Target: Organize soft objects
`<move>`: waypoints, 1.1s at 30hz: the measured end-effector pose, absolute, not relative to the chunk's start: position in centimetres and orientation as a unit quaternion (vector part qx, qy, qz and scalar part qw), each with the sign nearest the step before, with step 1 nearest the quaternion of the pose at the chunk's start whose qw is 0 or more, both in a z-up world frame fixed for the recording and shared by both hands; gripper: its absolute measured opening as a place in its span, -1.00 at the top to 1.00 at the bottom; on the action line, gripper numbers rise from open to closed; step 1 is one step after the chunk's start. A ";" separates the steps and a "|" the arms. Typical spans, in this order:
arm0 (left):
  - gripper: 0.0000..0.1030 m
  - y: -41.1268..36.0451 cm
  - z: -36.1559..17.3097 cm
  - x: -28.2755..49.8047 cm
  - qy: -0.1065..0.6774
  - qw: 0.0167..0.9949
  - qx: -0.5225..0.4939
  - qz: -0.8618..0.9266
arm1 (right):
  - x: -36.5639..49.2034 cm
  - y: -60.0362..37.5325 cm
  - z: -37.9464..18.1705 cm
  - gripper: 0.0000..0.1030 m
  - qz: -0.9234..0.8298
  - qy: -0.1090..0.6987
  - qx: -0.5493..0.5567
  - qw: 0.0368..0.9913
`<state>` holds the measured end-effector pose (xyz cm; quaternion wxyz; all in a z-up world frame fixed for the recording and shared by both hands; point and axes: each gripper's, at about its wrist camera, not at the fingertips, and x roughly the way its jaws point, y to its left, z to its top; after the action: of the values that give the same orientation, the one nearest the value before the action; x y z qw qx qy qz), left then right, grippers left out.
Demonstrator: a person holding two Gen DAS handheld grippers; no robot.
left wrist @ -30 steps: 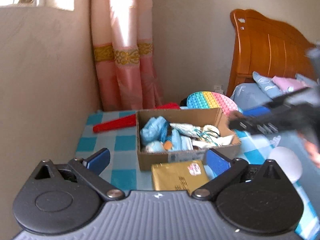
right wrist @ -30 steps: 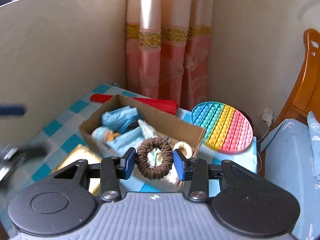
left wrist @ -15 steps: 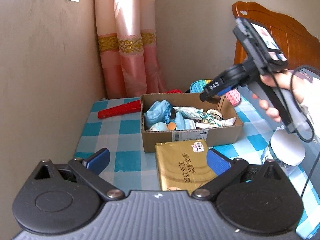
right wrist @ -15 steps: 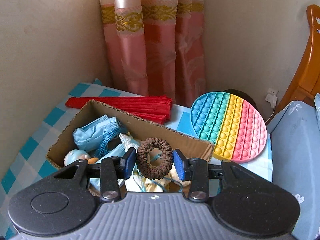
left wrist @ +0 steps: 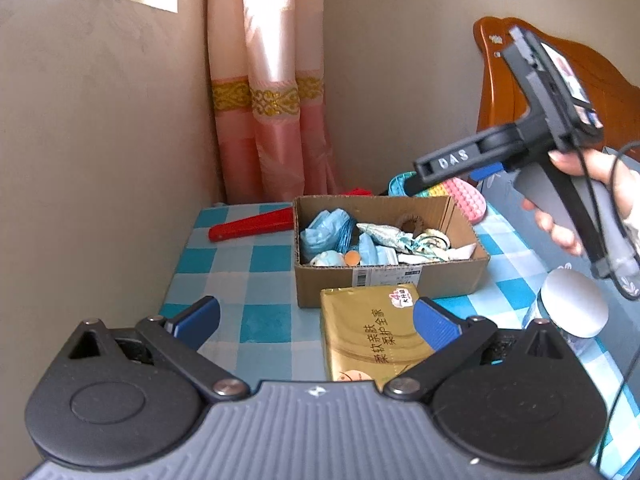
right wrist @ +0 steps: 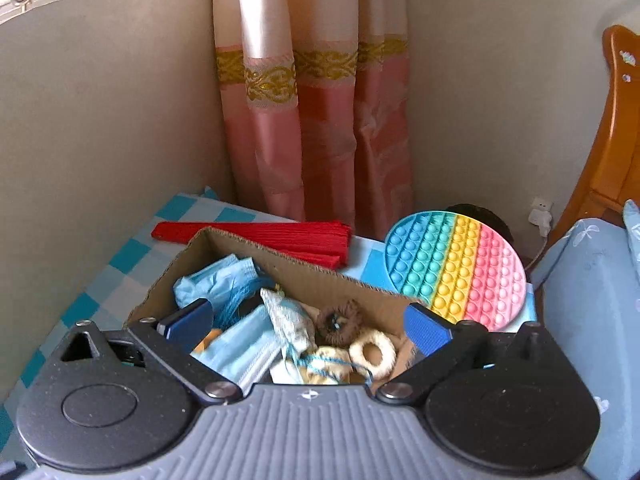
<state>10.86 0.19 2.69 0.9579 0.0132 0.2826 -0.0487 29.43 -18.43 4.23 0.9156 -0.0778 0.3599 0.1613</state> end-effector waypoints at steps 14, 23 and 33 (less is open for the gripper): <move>-0.99 0.8 4.1 7.3 0.276 0.961 0.002 0.020 | 17.2 -20.2 6.0 -1.00 0.110 0.359 -0.091 0.922; -0.99 0.8 4.8 4.8 0.294 0.954 0.003 0.054 | 8.5 -21.2 5.6 -1.00 0.046 0.372 -0.027 0.927; -0.99 -0.5 4.2 2.9 0.328 0.944 0.010 0.039 | 2.2 -20.9 5.7 -1.00 0.030 0.354 -0.024 0.934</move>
<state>2.86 -0.55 4.16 0.9437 0.0099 0.3284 0.0387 2.17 -20.89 5.69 0.9343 -0.0242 0.3542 0.0304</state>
